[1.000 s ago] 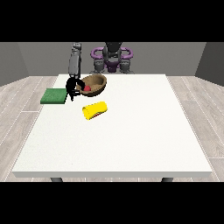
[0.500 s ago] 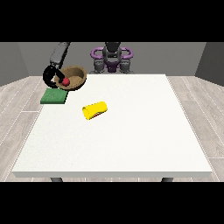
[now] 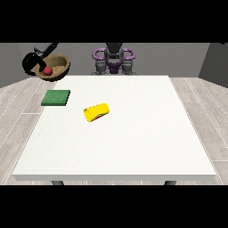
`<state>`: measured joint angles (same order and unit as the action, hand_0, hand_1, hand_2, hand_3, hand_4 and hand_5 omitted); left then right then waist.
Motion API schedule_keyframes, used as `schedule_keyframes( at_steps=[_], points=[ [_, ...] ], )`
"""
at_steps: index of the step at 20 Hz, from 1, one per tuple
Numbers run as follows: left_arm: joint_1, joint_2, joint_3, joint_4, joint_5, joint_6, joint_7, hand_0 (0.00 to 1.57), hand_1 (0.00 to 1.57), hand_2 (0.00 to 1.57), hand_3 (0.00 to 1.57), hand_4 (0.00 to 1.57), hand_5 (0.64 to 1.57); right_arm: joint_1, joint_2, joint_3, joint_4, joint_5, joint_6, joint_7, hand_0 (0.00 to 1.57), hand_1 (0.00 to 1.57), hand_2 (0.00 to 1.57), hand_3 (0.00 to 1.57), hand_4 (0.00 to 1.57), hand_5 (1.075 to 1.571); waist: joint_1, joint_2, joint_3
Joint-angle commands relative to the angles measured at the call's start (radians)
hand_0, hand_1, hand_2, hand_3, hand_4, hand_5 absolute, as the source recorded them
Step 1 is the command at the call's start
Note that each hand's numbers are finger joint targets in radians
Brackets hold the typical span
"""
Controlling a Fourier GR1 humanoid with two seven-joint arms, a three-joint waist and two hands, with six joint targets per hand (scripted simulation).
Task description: Pick the cup and pour the ball into the bowl, then pick the bowl and place it on the pad
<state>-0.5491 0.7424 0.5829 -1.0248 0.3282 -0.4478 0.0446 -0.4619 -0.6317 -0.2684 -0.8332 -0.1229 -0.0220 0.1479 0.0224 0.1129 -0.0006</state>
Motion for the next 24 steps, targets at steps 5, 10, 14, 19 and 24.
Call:
schedule_keyframes(
  at_steps=[5,10,14,19,24],
  points=[
    [0.021,0.052,0.030,0.067,0.015,-0.037,-0.102,0.00,0.00,0.00,0.00,1.21,1.555,-0.018,-0.047,-0.053,0.063,-0.019,0.069,-0.056,1.57,1.57,1.57,0.46,1.11,1.567,-0.005,0.081,0.0005],
    [0.021,0.054,0.028,0.048,0.023,-0.058,-0.155,0.00,0.00,0.00,0.00,1.21,1.553,-0.062,0.010,-0.104,0.128,-0.060,0.016,-0.102,1.57,1.57,1.57,0.44,1.06,1.569,0.044,0.154,0.0010],
    [-0.013,0.056,-0.005,0.025,0.038,-0.036,-0.090,0.00,0.00,0.00,0.00,1.21,1.555,-0.082,0.039,-0.086,0.178,-0.045,0.022,-0.114,1.57,1.57,1.57,0.54,1.02,1.571,0.033,0.124,0.0013],
    [-0.034,0.072,0.004,0.002,0.053,-0.010,-0.074,0.00,0.00,0.00,0.00,1.20,1.559,-0.117,0.036,-0.171,0.237,-0.121,0.020,-0.130,1.57,1.57,1.57,0.74,0.90,1.569,0.033,0.149,0.0020],
    [-0.029,0.067,-0.005,-0.034,0.073,0.003,-0.048,0.00,0.00,0.00,0.00,1.19,1.563,-0.104,-0.015,-0.155,0.286,-0.056,-0.068,-0.148,1.57,1.57,1.57,1.09,0.00,1.550,0.053,0.135,0.0017]
  ],
)
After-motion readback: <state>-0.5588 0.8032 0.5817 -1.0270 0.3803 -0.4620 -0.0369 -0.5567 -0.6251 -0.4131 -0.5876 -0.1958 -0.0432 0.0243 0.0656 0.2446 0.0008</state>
